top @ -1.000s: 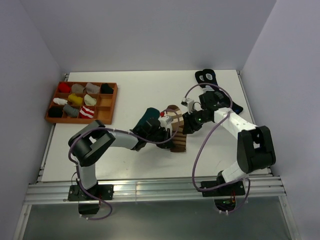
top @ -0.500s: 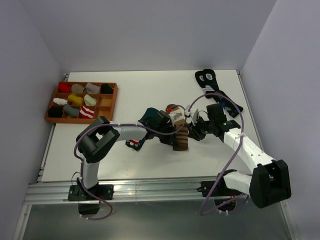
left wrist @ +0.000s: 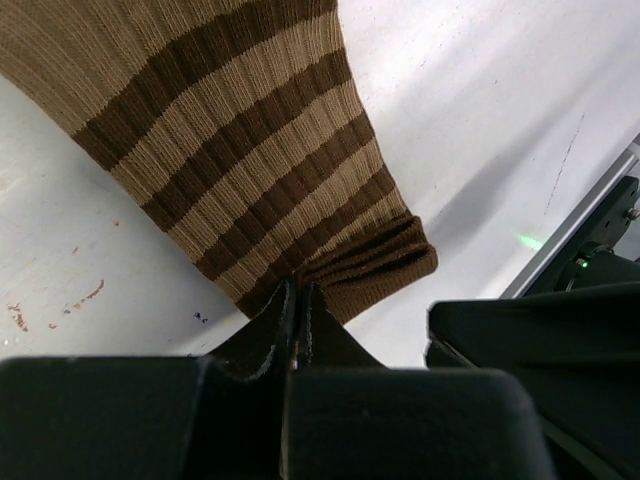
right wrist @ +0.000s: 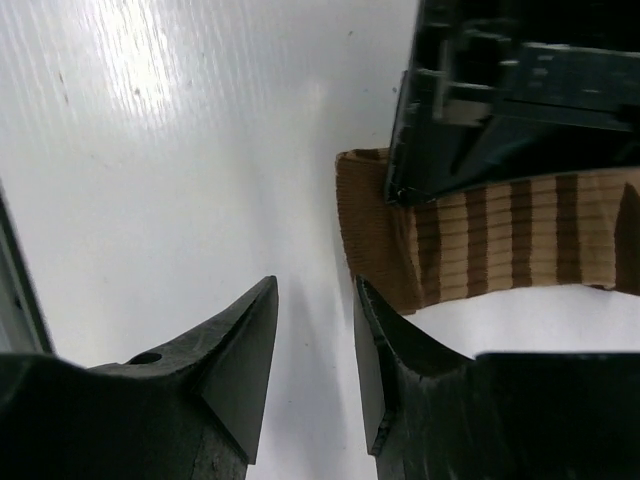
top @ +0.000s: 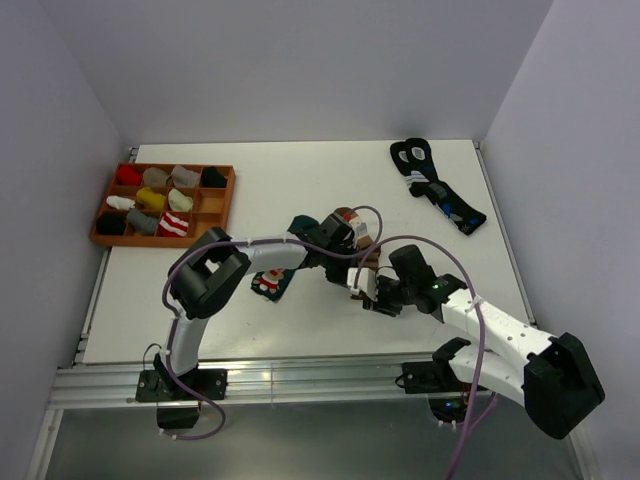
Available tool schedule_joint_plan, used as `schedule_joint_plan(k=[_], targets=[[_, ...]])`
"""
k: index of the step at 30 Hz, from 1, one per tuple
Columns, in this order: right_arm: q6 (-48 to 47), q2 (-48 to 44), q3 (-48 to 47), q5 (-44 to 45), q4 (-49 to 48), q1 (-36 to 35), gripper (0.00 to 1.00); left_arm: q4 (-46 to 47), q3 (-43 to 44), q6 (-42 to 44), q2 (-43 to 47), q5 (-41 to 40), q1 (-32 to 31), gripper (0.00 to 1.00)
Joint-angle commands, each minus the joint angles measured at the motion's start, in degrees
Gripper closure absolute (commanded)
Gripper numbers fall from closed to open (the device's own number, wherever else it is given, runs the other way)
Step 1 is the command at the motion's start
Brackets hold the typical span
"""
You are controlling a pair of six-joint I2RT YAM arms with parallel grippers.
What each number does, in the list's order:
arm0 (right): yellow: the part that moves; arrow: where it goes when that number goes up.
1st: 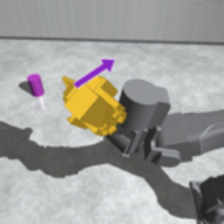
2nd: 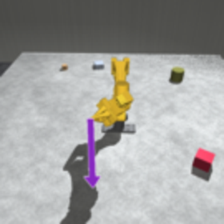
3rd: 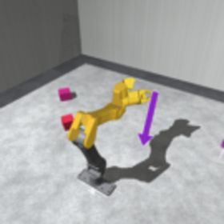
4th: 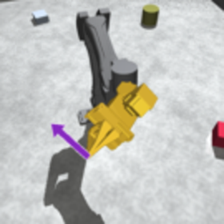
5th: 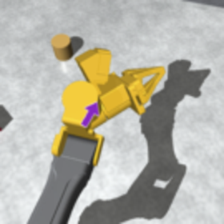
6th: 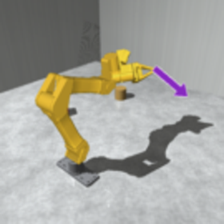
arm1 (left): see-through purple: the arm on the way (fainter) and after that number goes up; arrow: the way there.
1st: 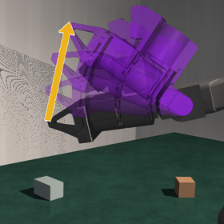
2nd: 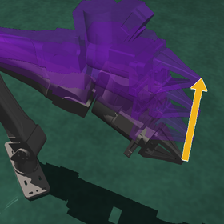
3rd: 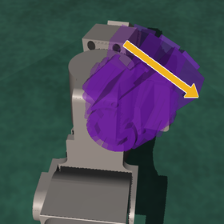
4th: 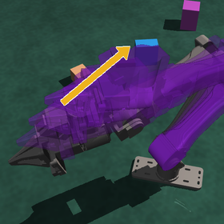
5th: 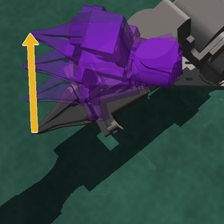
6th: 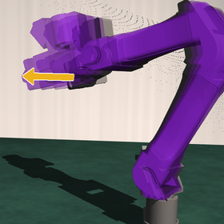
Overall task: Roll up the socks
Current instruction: Roll the sock at the center of the board.
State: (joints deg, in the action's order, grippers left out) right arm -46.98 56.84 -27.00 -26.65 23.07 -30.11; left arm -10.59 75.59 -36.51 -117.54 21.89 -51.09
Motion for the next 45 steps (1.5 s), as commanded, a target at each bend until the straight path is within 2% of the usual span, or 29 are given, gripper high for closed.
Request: schedule_joint_plan(k=[1,6,11,32,35,36,39,45], targets=[[-4.51,0.73,1.25,3.45,-5.66,-1.00,0.55,-3.47,2.19,0.04,-1.82,0.26,-0.33,1.00],[-6.72,4.42,2.13,5.55,-9.79,-1.36,0.55,-4.61,2.63,0.30,-2.35,0.79,-0.33,1.00],[-8.56,3.99,3.53,6.26,-12.78,-1.62,0.54,-4.18,1.93,0.56,-2.26,1.31,-0.33,1.00],[-10.32,11.71,1.61,9.60,-13.84,-3.55,0.47,-5.50,3.07,1.71,-2.35,2.10,0.02,1.00],[-9.10,12.94,0.64,9.60,-13.67,-3.55,0.56,-5.32,2.72,1.44,-2.26,2.80,0.55,1.00],[-8.66,13.21,0.20,9.60,-13.67,-3.64,0.68,-5.32,2.63,1.10,-2.26,3.16,0.90,1.00],[-6.90,14.88,-1.64,8.90,-10.17,-3.64,0.76,-5.32,2.72,0.39,-2.26,4.30,1.60,1.00],[-5.41,17.86,-5.42,5.84,-5.15,-3.55,0.82,-7.69,3.25,-1.89,-1.12,5.44,3.27,1.00]])
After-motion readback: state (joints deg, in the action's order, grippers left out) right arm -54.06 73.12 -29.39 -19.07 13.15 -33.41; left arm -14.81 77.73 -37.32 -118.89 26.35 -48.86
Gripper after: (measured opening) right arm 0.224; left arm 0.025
